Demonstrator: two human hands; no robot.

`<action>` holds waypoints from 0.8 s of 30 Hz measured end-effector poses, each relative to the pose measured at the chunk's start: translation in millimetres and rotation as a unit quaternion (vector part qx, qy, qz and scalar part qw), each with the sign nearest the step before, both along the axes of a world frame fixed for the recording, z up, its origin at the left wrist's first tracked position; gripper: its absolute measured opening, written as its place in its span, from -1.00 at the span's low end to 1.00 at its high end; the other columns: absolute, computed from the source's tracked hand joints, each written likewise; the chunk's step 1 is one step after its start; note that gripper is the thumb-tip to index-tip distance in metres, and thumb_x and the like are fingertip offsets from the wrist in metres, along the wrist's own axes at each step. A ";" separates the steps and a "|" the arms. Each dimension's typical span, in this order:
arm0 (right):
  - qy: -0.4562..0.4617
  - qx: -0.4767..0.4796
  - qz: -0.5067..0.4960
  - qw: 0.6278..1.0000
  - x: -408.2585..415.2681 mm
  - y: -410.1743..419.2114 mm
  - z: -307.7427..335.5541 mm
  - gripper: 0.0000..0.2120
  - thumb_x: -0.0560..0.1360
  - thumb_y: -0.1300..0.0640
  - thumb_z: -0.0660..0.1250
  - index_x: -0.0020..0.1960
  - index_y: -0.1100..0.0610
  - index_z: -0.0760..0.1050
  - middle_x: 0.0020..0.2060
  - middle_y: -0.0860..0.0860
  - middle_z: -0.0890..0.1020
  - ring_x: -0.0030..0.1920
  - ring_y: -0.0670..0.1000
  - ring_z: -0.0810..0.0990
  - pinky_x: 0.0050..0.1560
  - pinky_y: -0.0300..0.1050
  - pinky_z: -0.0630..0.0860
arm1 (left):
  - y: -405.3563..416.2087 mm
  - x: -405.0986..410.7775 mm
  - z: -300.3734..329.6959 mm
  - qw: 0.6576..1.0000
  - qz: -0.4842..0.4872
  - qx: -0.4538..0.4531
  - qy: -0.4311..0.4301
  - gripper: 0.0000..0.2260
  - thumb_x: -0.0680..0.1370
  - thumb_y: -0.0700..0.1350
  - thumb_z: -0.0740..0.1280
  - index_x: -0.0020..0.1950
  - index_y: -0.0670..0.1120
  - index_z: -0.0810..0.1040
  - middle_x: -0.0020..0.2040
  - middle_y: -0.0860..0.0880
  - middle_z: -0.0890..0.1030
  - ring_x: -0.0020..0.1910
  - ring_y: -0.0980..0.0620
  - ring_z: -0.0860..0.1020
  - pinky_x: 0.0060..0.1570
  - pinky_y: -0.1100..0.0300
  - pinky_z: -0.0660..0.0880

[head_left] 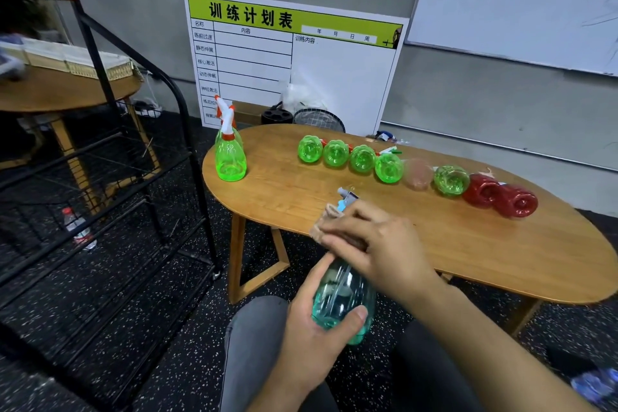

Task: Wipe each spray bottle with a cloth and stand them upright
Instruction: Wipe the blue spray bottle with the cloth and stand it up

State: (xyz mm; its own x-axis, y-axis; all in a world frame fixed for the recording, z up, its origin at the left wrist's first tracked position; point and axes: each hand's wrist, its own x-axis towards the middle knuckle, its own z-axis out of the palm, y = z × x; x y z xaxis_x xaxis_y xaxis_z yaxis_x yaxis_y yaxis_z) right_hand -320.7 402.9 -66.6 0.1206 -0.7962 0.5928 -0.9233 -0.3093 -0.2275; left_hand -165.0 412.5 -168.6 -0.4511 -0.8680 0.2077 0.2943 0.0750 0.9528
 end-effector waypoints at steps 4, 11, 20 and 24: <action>-0.014 -0.047 -0.053 0.997 -9.5 -1.6 9.4 -0.63 0.60 -0.25 0.25 0.19 -0.08 0.69 -0.05 -0.17 0.62 -0.23 -0.13 0.60 -0.28 -0.12 0.68 | -0.2 1.7 0.8 1.000 -0.006 0.005 0.014 -0.28 0.48 -0.25 0.57 0.57 0.08 0.40 0.38 -0.04 0.64 0.35 -0.12 0.63 0.22 0.12 0.61; -0.043 -0.030 -0.058 0.997 -23.4 -1.8 15.6 -0.64 0.56 -0.27 0.31 0.20 -0.12 0.69 -0.07 -0.22 0.60 -0.18 -0.20 0.57 -0.21 -0.11 0.65 | -1.6 4.8 2.0 1.000 -0.004 0.000 0.011 -0.28 0.49 -0.28 0.54 0.58 0.07 0.38 0.40 -0.01 0.63 0.36 -0.10 0.62 0.22 0.14 0.61; -0.055 0.011 -0.023 0.998 -23.9 2.8 14.1 -0.68 0.54 -0.20 0.36 0.20 -0.09 0.69 -0.05 -0.20 0.63 -0.13 -0.22 0.61 -0.14 -0.24 0.64 | -4.0 5.3 2.8 1.000 0.015 -0.011 0.001 -0.29 0.49 -0.29 0.53 0.58 0.04 0.38 0.39 0.01 0.64 0.35 -0.07 0.63 0.22 0.18 0.59; -0.090 -0.011 -0.027 0.996 -25.4 7.5 13.5 -0.68 0.54 -0.18 0.37 0.18 -0.08 0.70 -0.05 -0.20 0.63 -0.10 -0.23 0.61 -0.08 -0.42 0.56 | -3.5 5.1 5.1 1.000 0.022 -0.008 0.005 -0.29 0.48 -0.22 0.55 0.58 0.05 0.39 0.39 -0.01 0.64 0.35 -0.08 0.63 0.26 0.16 0.58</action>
State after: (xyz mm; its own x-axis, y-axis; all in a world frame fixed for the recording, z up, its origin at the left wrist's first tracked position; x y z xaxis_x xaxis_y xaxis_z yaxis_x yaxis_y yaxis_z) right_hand -346.1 410.4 -53.0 -0.0307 -0.7847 0.6191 -0.8838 -0.2680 -0.3834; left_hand -160.0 408.9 -163.6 -0.4101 -0.8835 0.2264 0.3005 0.1035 0.9482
